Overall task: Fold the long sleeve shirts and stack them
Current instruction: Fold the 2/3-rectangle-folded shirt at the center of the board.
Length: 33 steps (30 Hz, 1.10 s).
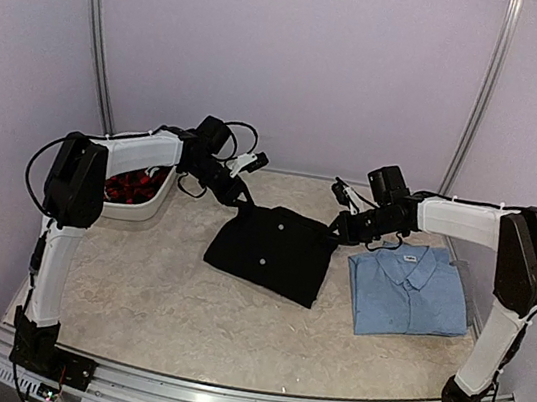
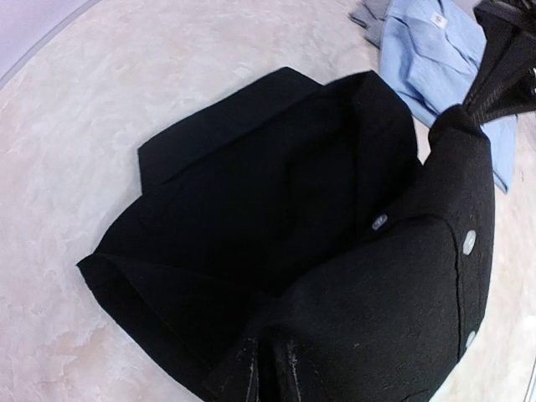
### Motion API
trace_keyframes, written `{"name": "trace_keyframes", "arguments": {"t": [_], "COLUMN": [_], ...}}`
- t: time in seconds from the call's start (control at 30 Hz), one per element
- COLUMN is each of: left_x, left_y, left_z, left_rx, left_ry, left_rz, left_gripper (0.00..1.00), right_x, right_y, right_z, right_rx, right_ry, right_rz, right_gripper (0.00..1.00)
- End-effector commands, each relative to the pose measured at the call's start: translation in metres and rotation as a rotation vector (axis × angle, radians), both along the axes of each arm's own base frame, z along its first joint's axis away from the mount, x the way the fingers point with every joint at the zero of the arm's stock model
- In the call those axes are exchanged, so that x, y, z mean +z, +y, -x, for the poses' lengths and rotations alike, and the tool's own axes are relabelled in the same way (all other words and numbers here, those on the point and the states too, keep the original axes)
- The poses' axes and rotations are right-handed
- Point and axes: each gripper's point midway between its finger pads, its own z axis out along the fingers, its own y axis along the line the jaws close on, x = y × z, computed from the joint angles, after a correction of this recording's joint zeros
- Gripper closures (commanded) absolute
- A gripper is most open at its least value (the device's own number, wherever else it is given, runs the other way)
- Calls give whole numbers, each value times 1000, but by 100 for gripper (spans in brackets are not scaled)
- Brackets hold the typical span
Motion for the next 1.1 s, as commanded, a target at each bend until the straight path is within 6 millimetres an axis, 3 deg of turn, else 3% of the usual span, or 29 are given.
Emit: {"name": "trace_keyframes", "arguments": {"t": [0.0,0.17,0.4,0.5,0.67,0.7,0.83,0.93,1.07], "left_x": [-10,2,17,32,61,70,78,81,84], "left_y": [-2,6,22,29,37,37,39,39,42], "left_z": [-41,-57,-63,-59,-39,-32,-11,10,33], "left_rx": [186,303,435,491,565,564,599,601,600], "left_ry": [-63,-142,-224,-281,-411,-429,-467,-489,-467], "left_rz": [52,76,77,80,75,83,51,46,62], "left_gripper": [86,74,71,71,70,69,58,47,40], "right_x": [0,-12,-34,-27,15,26,47,43,36], "right_y": [-10,-22,-41,-41,-42,-39,-12,2,20], "right_z": [-32,-44,-53,-53,-48,-46,-35,-39,-44], "right_rx": [-59,-105,-169,-164,-138,-117,-3,67,184], "right_ry": [-48,-32,-20,-46,-200,-235,-308,-317,-312], "right_rz": [1,-13,34,30,36,33,22,38,38], "right_gripper": [100,100,100,89,42,37,24,19,4]}}
